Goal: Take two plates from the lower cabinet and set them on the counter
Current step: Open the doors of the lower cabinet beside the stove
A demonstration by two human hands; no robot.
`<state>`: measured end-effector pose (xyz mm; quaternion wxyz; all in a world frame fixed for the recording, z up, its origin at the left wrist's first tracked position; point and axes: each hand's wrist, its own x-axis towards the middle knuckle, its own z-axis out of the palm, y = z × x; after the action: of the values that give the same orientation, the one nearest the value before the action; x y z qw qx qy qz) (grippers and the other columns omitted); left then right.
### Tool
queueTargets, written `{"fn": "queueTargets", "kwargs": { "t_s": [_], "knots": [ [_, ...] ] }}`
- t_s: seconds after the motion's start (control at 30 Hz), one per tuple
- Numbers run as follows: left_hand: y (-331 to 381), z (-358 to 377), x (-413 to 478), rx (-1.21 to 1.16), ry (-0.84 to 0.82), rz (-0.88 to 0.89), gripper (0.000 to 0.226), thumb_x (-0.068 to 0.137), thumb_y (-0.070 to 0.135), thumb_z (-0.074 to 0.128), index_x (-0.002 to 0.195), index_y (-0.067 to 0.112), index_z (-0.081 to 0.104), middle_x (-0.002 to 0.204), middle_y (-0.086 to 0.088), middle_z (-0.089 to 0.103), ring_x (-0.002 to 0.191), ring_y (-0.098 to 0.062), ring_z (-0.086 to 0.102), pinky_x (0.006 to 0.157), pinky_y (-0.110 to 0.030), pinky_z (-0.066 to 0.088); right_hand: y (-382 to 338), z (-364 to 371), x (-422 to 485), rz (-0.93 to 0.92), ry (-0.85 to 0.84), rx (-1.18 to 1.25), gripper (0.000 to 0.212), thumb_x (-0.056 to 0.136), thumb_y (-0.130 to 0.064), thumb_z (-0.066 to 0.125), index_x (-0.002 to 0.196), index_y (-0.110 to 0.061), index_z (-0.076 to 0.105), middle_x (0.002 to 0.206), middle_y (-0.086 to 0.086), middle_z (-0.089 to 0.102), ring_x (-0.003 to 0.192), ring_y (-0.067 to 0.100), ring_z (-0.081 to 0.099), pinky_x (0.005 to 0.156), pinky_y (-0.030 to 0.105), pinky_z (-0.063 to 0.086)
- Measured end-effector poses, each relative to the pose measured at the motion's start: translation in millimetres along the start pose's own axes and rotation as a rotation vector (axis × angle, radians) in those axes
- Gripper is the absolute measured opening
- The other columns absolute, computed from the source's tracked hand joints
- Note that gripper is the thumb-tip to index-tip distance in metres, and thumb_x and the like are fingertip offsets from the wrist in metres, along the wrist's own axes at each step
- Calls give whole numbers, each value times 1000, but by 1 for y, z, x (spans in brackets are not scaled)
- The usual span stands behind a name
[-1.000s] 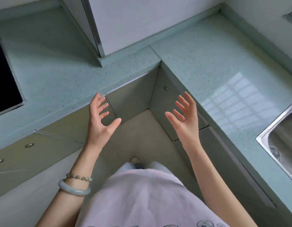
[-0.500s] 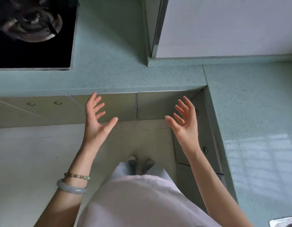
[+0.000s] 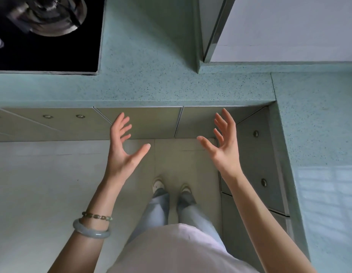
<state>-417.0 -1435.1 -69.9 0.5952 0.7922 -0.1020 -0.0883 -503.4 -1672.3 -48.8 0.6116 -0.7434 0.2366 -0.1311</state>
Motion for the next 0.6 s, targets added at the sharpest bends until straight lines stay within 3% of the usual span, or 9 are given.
{"fn": "queueTargets", "kwargs": {
  "t_s": [0.13,0.3,0.6],
  "knots": [
    [-15,1,12,28,-5,0,91,71,23,74,147,19,23,146,-3,39,131,-11,44,109,-34,38,11,17,19,-36,-27,-32,82,76,-23,74,145,-22,30,149,-11,38,138,0,34,109,29,32],
    [-35,3,14,29,19,7,89,72,12,74,144,28,24,145,1,39,133,-12,43,110,-35,37,29,30,31,-59,-65,-39,84,75,-20,74,146,-18,29,150,-9,38,138,2,34,110,32,33],
    [-114,48,22,41,79,89,88,74,18,75,145,22,23,147,-2,38,134,-10,42,111,-33,36,116,37,46,-153,-115,-10,84,76,-19,75,146,-16,29,151,-8,36,140,3,32,114,36,31]
  ]
}}
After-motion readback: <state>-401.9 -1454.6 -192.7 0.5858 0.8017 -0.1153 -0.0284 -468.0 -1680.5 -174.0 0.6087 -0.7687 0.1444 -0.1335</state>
